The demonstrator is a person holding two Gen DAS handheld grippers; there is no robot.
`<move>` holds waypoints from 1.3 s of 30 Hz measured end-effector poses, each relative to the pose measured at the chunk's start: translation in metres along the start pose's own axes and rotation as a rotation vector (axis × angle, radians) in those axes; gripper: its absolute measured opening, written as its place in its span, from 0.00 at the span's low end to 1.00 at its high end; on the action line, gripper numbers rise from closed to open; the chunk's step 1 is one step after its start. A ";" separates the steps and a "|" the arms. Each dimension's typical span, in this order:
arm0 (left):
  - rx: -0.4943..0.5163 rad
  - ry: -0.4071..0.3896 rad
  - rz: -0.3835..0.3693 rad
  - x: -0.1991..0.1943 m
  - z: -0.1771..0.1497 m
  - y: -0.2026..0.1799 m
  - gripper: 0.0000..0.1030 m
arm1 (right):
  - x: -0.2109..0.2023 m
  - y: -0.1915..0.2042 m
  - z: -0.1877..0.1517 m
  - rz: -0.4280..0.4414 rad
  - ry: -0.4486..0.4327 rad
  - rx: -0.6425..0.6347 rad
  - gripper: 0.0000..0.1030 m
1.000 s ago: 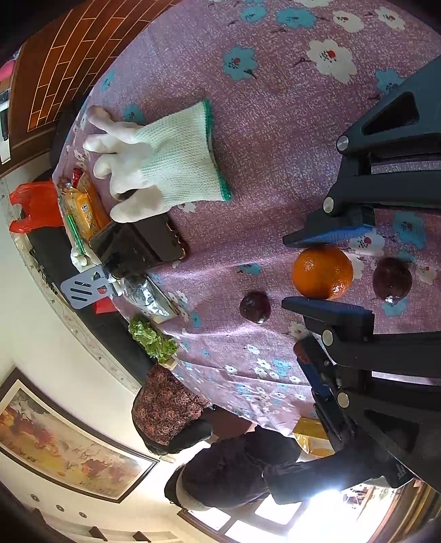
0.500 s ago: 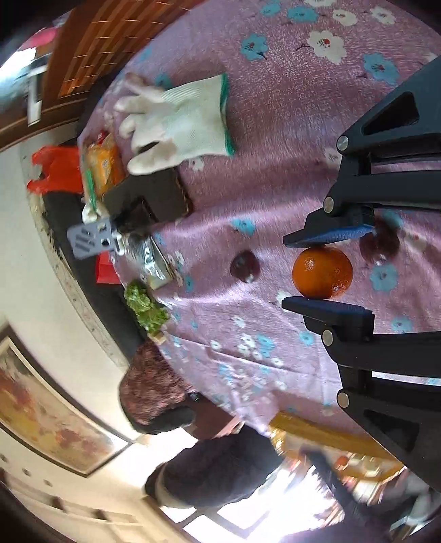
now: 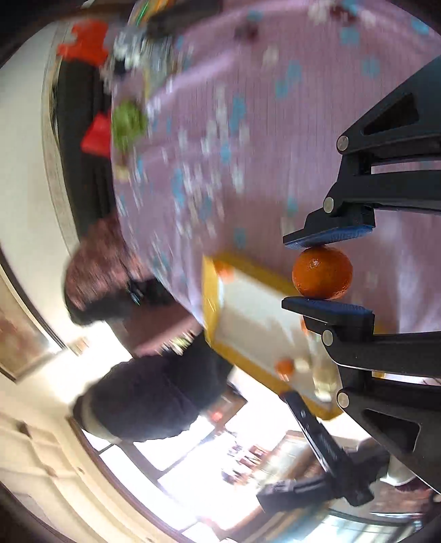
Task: Organize fruits
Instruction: 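Carry the date and orange into the tray and release with both grippers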
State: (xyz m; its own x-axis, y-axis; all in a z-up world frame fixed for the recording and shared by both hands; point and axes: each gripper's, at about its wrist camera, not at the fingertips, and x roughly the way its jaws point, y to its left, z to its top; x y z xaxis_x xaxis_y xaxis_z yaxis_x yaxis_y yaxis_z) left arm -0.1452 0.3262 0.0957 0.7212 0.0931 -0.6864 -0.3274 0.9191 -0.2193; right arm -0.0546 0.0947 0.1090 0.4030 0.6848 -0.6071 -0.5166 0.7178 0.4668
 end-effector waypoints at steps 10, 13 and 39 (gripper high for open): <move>-0.126 0.070 0.032 0.033 0.007 0.081 0.19 | 0.123 0.093 -0.008 -0.038 0.204 -0.138 0.32; -0.131 0.073 0.005 0.037 0.005 0.084 0.20 | 0.144 0.097 -0.014 -0.074 0.242 -0.152 0.32; -0.095 0.004 -0.161 -0.046 -0.006 -0.005 0.82 | 0.038 0.036 -0.018 -0.094 0.068 -0.043 0.39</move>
State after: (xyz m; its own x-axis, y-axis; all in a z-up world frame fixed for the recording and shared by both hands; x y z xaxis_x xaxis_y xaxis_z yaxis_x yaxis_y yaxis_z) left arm -0.1800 0.3153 0.1240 0.7663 -0.0541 -0.6401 -0.2644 0.8816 -0.3910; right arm -0.0711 0.1441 0.0911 0.3995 0.6039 -0.6897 -0.5115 0.7712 0.3790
